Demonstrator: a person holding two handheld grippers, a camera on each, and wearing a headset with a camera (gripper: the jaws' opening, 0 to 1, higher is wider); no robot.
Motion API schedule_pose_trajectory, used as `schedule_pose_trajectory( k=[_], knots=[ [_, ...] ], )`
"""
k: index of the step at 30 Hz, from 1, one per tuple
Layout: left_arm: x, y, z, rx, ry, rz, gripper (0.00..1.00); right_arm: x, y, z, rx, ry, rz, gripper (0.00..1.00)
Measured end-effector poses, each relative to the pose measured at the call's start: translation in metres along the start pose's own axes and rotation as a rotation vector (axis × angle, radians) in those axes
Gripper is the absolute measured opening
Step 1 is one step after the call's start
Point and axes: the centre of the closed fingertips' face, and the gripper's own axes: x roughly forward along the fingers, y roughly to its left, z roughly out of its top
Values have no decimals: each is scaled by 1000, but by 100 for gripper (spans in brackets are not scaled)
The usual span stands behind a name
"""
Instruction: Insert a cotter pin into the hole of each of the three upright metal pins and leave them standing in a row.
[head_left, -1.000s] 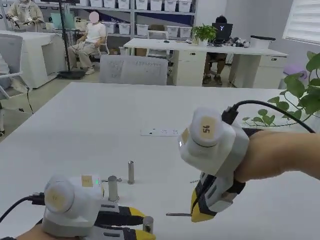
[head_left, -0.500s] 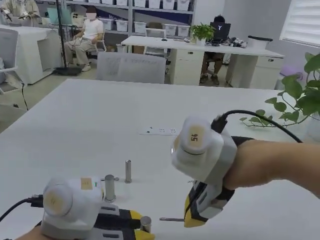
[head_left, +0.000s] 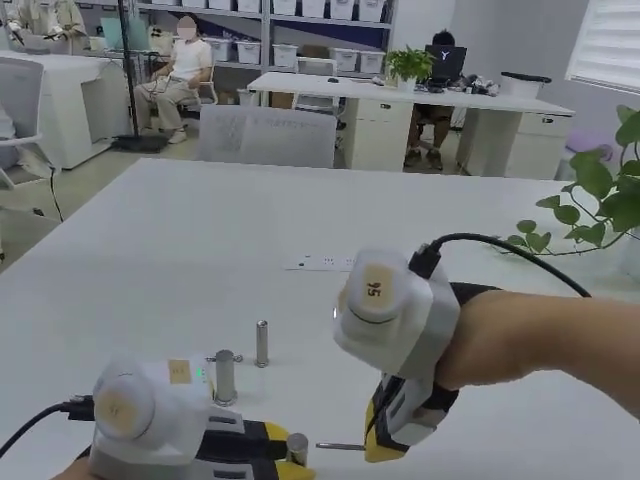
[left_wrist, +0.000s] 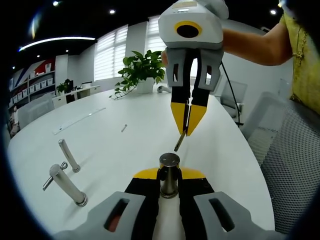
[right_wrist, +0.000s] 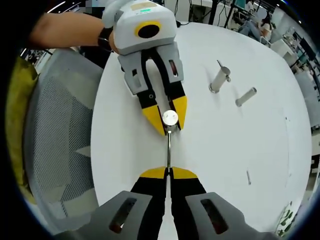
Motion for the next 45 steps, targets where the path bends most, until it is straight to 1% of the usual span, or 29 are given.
schedule_pose_trajectory(
  k=[12,36,41,45],
  knots=[
    [0,0,0,-7,2,26,12,5,-2,3,-2,9,-3,2],
    [-1,0,0,-5,8,34,12,7,1,5,2,15,4,2],
    [-1,0,-1,-5,9,34,12,6,1,8,2,8,4,2],
    [-1,0,-1,-4,9,35,12,6,2,9,0,11,6,2]
  ],
)
